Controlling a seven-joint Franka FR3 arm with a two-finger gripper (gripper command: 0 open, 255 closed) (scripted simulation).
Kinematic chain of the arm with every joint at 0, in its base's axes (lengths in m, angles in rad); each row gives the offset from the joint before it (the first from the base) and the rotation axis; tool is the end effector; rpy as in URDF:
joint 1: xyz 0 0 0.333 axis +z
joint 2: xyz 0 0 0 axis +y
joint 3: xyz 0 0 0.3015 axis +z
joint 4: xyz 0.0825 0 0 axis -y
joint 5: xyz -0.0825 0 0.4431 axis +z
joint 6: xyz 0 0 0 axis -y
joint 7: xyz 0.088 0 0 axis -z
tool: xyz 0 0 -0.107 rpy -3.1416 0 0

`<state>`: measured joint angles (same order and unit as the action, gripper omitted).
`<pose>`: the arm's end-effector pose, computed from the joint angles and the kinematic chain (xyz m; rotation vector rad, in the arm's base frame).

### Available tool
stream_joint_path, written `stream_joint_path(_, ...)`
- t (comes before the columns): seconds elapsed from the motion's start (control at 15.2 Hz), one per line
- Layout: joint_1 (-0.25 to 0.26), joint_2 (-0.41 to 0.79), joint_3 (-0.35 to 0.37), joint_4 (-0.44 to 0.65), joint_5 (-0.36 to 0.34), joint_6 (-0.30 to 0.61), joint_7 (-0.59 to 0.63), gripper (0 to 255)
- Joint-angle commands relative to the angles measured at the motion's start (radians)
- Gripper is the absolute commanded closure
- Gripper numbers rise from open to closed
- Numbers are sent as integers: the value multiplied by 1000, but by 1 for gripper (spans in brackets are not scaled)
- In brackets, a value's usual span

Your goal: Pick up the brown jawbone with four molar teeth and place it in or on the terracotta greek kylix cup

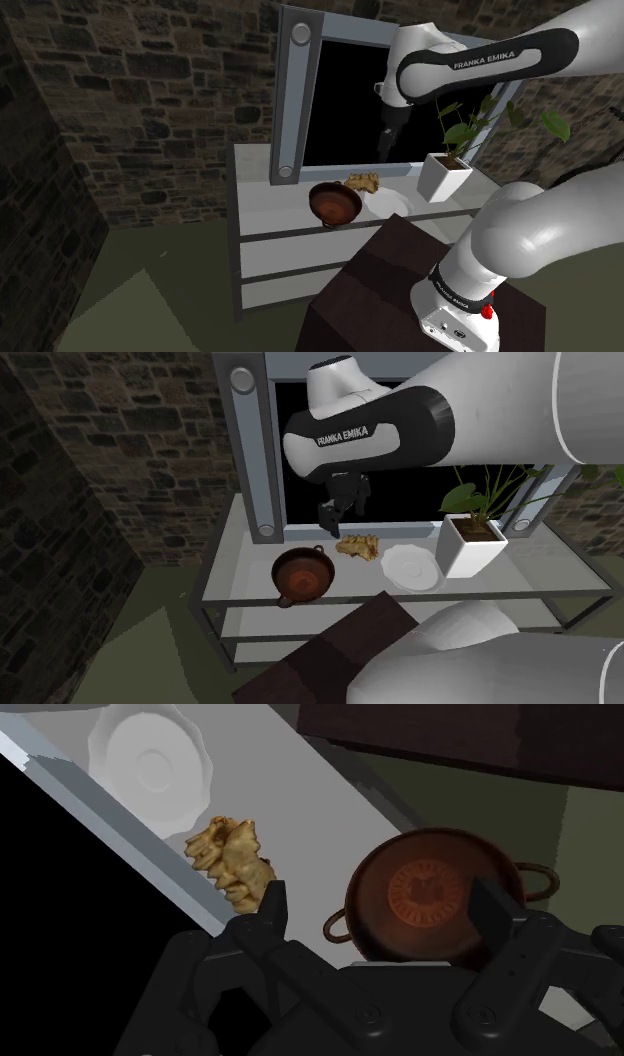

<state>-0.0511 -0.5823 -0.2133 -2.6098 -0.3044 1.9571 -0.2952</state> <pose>0.4023 -0.1217 0.3915 2.9863 0.2931 -0.1681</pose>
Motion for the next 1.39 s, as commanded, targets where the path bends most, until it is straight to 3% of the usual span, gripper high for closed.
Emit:
stream_joint_path(0.0,-6,51,-29,-18,-24,81,-29,0)
stream_joint_path(0.4,-22,259,-124,-19,-74,321,-126,0)
stream_joint_path(0.66,-25,427,-178,13,-71,477,-203,0)
stream_joint_path(1.12,-53,748,-208,126,51,712,-396,0)
stream_joint_path(1.32,-69,798,-196,138,73,753,-418,0)
